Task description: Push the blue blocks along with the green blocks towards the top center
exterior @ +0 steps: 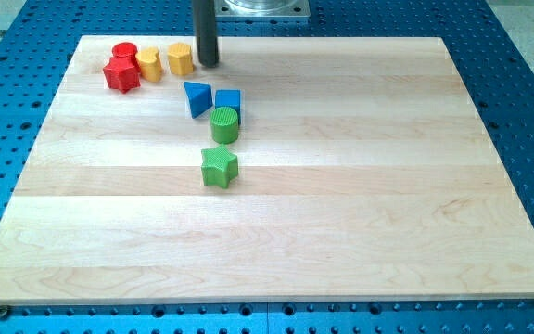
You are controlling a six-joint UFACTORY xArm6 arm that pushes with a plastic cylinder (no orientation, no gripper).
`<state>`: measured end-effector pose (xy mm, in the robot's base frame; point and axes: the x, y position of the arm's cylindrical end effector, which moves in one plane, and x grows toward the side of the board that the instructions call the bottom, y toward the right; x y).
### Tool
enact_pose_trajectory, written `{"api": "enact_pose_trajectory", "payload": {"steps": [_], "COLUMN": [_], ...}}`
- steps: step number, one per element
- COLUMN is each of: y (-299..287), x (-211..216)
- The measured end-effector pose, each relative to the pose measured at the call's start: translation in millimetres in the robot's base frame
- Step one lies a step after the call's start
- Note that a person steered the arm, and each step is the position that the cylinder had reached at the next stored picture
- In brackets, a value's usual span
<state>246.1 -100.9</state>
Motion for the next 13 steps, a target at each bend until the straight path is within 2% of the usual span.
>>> {"api": "enact_pose_trajectory", "payload": {"steps": [2, 7, 9, 10, 11, 12, 13], "y": [-11.8, -0.2, 3.6, -19.1, -54.2, 5.4, 54.2], "x": [4.7, 10.0, 60.8, 51.0, 93.5, 95.2, 51.4]}}
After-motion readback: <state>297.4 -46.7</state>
